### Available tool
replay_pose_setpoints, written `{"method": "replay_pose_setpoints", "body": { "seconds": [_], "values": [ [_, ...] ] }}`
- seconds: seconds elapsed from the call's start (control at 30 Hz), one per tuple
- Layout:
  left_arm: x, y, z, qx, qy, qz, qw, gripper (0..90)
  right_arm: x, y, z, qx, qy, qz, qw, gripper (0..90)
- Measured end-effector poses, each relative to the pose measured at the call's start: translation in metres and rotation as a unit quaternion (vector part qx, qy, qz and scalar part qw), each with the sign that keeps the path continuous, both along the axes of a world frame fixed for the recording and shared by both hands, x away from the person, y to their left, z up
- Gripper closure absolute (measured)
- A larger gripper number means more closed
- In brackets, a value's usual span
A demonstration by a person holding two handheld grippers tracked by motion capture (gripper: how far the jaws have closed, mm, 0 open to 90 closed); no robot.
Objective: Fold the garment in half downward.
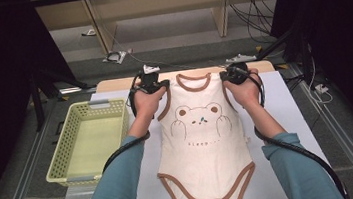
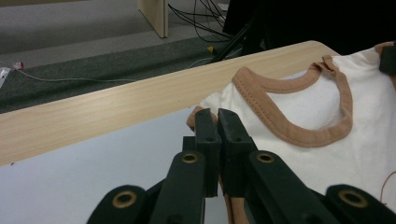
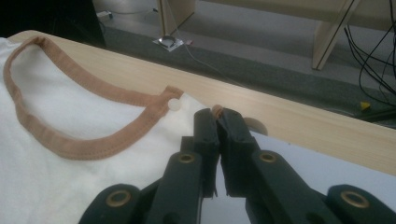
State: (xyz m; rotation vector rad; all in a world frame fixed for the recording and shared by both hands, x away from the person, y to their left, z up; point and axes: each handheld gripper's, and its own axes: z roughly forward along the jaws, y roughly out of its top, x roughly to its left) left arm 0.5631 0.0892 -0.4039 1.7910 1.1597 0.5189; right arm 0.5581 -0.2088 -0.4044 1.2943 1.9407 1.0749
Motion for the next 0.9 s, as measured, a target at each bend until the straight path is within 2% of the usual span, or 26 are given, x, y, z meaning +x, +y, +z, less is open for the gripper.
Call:
{"method": "replay_pose_setpoints", "body": {
  "seconds": [0.17, 0.33, 0.67, 0.9],
  "values": [
    [-0.001, 0.000, 0.001, 0.004, -0.012, -0.007, 0.9999, 87.5, -0.001, 0.001, 0.002, -0.005, -0.002, -0.001, 1.0000, 86.1],
    [-0.002, 0.000, 0.006, 0.001, -0.013, -0.006, 0.9999, 87.4, -0.001, 0.000, 0.003, -0.009, -0.005, 0.000, 1.0000, 86.1],
    [0.000, -0.002, 0.009, -0.004, -0.017, -0.005, 0.9998, 87.5, -0.001, -0.003, 0.009, 0.001, -0.015, -0.005, 0.9999, 86.0],
    [0.000, -0.002, 0.009, 0.001, -0.018, -0.006, 0.9998, 87.6, -0.002, -0.003, 0.010, 0.003, -0.017, -0.007, 0.9998, 86.0]
  ]
}}
